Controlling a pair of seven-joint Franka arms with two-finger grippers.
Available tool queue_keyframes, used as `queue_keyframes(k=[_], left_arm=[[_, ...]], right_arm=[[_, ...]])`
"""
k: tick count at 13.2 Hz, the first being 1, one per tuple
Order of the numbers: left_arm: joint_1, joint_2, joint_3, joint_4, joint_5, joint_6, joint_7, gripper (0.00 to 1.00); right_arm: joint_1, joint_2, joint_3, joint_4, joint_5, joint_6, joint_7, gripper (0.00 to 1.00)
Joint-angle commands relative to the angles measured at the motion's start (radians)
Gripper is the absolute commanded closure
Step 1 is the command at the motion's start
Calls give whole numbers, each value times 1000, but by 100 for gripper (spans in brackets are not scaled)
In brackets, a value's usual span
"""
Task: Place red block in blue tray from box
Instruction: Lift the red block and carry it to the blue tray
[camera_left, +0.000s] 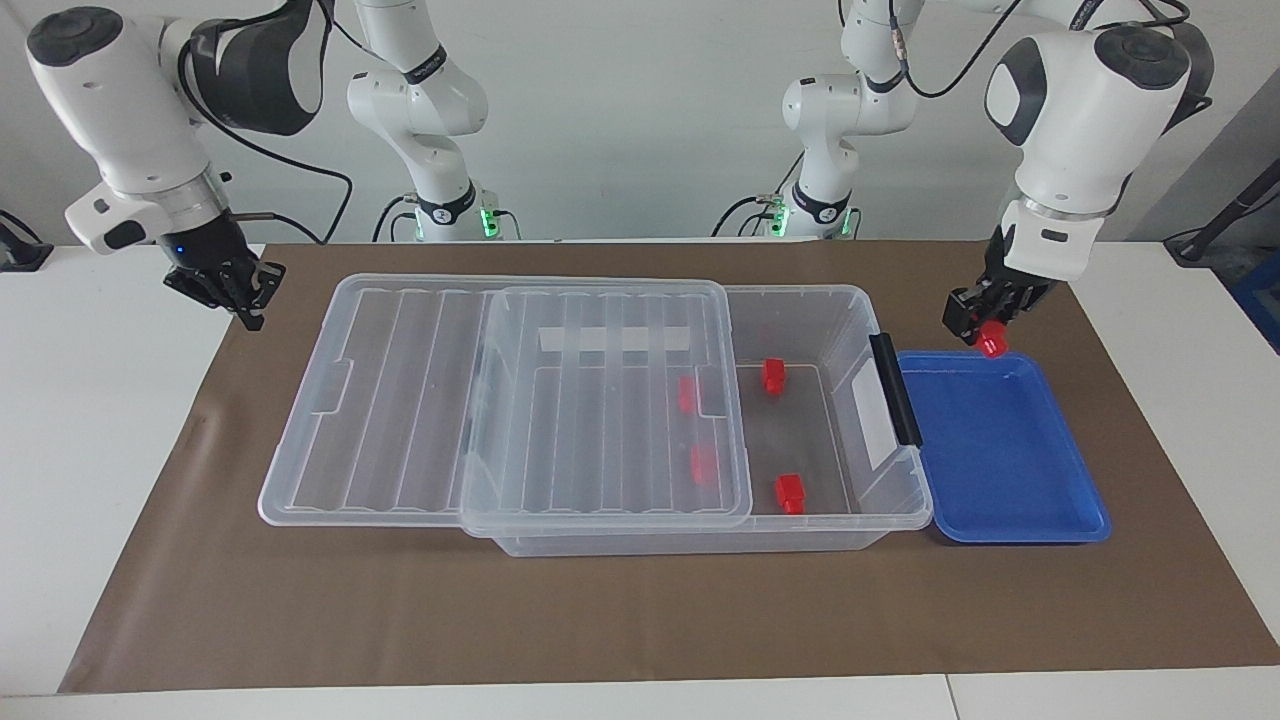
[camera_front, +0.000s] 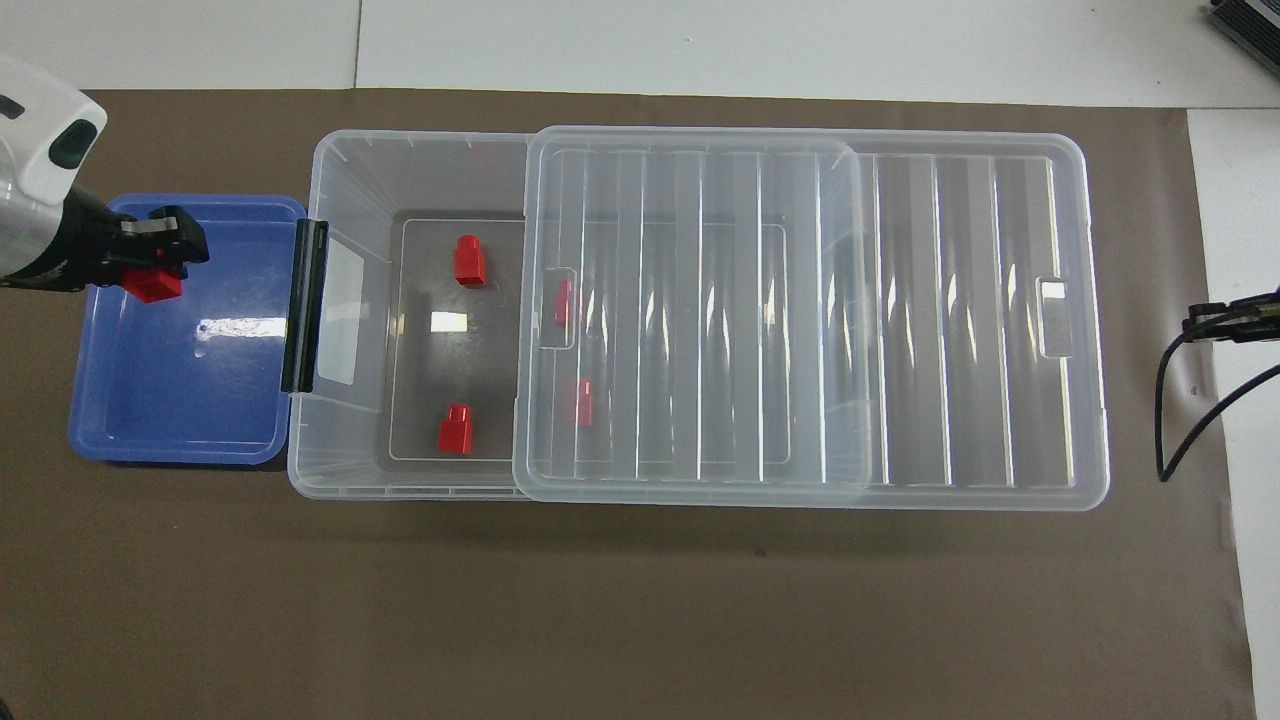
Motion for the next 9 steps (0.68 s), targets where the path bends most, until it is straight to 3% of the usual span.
queue_keyframes(k=[1, 3, 6, 9], left_arm=[[93, -35, -5, -61, -16, -6, 264, 100], [165, -73, -5, -174, -16, 90, 419, 100], [254, -98, -6, -419, -17, 401, 483, 100], [241, -55, -6, -452, -22, 490, 452, 100]], right_arm=[[-59, 59, 5, -14, 58, 87, -148, 100], [-61, 90, 5, -16, 104, 127, -152, 100], [-55, 133, 5, -12, 167, 159, -180, 100], [-41, 150, 7, -14, 198, 176, -178, 100]])
